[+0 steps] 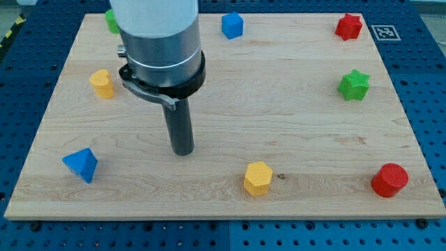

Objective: Place the blue triangle diagonally to the yellow heart

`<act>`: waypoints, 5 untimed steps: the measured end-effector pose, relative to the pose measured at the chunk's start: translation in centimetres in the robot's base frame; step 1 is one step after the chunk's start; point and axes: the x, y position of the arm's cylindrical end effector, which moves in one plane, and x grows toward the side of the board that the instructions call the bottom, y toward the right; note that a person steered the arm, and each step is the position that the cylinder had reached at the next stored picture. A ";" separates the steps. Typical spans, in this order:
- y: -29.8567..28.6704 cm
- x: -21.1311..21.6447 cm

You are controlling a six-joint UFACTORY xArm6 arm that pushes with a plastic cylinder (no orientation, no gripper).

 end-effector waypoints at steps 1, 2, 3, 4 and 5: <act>-2.3 0.3; -3.8 3.1; -4.2 7.0; -10.9 7.7; -18.7 7.4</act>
